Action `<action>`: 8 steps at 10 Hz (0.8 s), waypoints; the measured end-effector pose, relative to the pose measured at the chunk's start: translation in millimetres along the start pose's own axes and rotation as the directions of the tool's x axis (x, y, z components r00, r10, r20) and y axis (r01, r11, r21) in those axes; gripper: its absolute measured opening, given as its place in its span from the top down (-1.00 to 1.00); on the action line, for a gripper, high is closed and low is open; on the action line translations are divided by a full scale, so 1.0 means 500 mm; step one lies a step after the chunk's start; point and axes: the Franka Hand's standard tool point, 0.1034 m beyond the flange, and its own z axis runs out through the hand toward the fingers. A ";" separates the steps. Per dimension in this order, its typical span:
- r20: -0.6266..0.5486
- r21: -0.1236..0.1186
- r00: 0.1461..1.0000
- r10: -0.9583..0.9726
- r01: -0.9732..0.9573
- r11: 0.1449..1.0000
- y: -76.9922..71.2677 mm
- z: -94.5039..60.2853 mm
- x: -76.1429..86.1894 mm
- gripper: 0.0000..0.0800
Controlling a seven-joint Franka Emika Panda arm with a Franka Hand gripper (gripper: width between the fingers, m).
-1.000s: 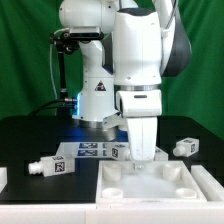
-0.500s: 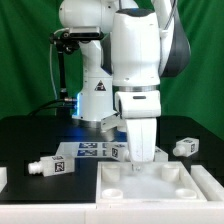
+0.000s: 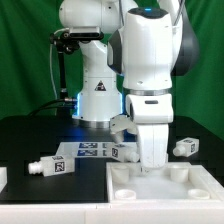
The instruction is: Assemble one leg
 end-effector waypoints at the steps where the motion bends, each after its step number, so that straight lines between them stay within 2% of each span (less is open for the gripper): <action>1: 0.008 -0.001 1.000 0.002 -0.002 1.000 0.000 0.001 0.000 0.86; 3: 0.011 -0.010 1.000 0.002 -0.002 1.000 -0.001 0.001 -0.001 0.86; 5: 0.011 -0.009 1.000 0.003 -0.003 1.000 -0.001 0.002 -0.002 0.81; 6: 0.011 -0.009 1.000 0.004 -0.004 1.000 -0.001 0.002 -0.003 0.26; 7: 0.011 -0.009 1.000 0.005 -0.004 1.000 -0.001 0.002 -0.004 0.26; 8: 0.010 -0.015 1.000 0.024 -0.024 1.000 0.001 -0.002 -0.003 -0.08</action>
Offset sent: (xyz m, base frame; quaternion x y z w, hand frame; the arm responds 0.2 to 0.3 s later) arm 0.0000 0.0000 0.0000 0.0000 0.0000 0.0000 1.0000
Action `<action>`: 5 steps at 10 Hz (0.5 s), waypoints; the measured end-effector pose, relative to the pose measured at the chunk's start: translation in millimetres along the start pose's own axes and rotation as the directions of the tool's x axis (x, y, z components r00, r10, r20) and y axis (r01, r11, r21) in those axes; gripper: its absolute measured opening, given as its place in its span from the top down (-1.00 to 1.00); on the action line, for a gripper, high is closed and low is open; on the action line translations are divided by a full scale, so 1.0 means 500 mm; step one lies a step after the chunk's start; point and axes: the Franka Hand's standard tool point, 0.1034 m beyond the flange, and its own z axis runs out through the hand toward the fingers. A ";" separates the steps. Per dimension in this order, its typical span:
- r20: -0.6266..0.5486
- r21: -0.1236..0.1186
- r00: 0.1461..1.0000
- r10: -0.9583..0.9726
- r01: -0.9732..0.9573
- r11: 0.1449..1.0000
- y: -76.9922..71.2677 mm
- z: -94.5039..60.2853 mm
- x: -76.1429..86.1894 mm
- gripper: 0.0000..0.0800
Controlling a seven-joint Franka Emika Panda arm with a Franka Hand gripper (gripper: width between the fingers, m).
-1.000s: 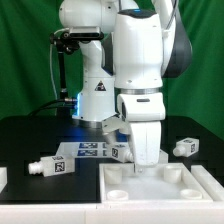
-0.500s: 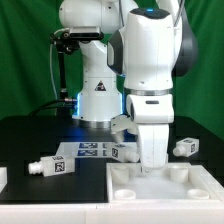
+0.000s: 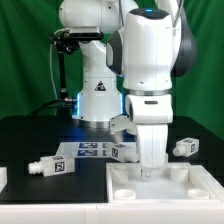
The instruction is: Assemble one leg
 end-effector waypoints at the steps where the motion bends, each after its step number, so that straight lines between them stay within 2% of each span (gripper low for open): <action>1: -0.005 -0.032 0.998 0.059 -0.060 0.998 0.000 -0.032 0.002 -0.48; 2: -0.009 -0.052 0.992 0.124 -0.124 0.991 -0.006 -0.064 0.004 -0.59; 4: -0.014 -0.085 0.972 0.236 -0.236 0.968 -0.003 -0.112 0.010 -0.62; 5: -0.028 -0.092 0.927 0.374 -0.375 0.922 -0.007 -0.128 0.030 -0.62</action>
Offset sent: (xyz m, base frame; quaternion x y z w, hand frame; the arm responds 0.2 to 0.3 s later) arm -0.0029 -0.0184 0.0418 -0.0566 -0.0754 0.0902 0.9915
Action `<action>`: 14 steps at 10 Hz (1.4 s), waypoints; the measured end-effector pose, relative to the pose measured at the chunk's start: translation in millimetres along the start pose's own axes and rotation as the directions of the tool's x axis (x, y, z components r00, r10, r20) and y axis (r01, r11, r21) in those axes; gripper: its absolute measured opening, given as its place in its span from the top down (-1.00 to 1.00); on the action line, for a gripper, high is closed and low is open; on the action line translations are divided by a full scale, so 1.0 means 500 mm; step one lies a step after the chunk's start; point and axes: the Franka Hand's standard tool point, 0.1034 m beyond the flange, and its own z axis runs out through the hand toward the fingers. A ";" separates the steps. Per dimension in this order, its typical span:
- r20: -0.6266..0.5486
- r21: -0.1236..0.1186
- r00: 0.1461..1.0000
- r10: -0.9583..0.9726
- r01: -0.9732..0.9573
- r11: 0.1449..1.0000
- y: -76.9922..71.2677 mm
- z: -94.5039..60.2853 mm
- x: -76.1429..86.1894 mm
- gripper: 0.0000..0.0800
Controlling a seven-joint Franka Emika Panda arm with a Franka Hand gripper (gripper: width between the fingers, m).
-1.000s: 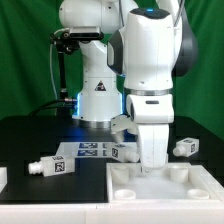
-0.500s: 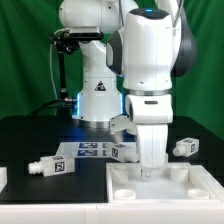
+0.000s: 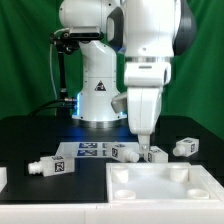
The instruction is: Assemble one leg
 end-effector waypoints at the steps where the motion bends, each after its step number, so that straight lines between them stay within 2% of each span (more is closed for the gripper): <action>1: -0.002 0.000 0.994 0.109 -0.109 0.994 -0.014 -0.003 0.021 -0.62; 3: 0.007 0.014 0.932 0.363 -0.363 0.932 -0.038 0.008 0.046 -0.62; 4: 0.001 0.022 0.891 0.453 -0.453 0.891 -0.031 0.013 0.044 -0.62; 5: -0.028 0.016 0.865 0.501 -0.501 0.865 -0.025 0.016 0.038 -0.62; 8: -0.024 0.034 0.742 0.670 -0.669 0.742 -0.030 0.018 0.040 -0.62; 9: 0.045 0.045 0.681 0.731 -0.733 0.679 -0.050 0.024 0.033 -0.62; 10: 0.121 0.045 0.626 0.770 -0.778 0.626 -0.066 0.024 0.042 -0.62; 11: 0.132 0.041 0.587 0.799 -0.809 0.587 -0.064 0.029 0.055 -0.62; 12: 0.219 0.039 0.569 0.793 -0.817 0.575 -0.077 0.035 0.049 -0.62; 14: 0.346 0.045 0.547 0.762 -0.821 0.569 -0.074 0.032 0.056 -0.62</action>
Offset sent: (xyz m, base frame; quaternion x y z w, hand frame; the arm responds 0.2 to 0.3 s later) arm 0.0055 0.0040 -0.0111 0.0424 -0.0377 0.3497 0.9351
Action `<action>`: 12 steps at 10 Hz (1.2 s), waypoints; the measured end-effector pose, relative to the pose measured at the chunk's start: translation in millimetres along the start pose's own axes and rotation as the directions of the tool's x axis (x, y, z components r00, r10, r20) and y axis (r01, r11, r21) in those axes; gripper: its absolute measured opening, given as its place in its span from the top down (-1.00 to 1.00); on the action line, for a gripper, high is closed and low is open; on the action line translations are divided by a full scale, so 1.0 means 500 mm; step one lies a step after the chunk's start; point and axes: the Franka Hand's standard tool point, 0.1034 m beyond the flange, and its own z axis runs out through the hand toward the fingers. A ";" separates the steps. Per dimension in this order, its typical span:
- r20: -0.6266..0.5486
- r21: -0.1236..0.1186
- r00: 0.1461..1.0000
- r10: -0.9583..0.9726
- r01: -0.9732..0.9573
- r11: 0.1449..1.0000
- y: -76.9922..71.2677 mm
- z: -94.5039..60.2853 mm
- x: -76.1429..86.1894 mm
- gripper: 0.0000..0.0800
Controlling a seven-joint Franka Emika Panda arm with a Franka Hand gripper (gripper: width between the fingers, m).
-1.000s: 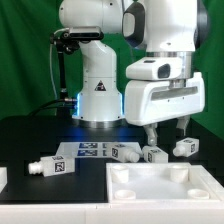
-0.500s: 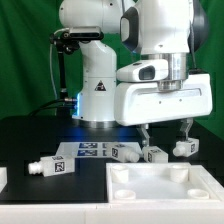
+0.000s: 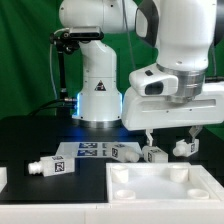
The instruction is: Assemble one leg
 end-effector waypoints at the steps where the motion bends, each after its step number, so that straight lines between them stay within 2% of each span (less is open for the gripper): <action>1: 0.065 0.000 0.998 0.000 0.000 1.000 0.000 0.003 -0.008 -0.62; 4: 0.293 0.001 0.956 0.003 -0.003 1.000 0.002 0.014 -0.023 -0.62; 5: 0.412 0.001 0.911 0.008 -0.009 1.000 0.007 0.031 -0.035 -0.62; 6: 0.485 0.005 0.874 0.008 -0.011 1.000 0.005 0.047 -0.027 -0.62; 10: 0.508 0.004 0.862 0.005 -0.008 1.000 0.007 0.058 -0.020 -0.62; 11: 0.525 -0.006 0.851 0.025 -0.025 1.000 0.017 0.076 -0.029 -0.62; 12: 0.539 -0.016 0.841 0.038 -0.035 0.999 0.014 0.091 -0.034 -0.62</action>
Offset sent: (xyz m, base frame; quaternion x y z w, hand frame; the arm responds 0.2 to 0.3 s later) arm 0.0000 0.0000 0.0000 0.0000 -0.1296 0.0000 0.9916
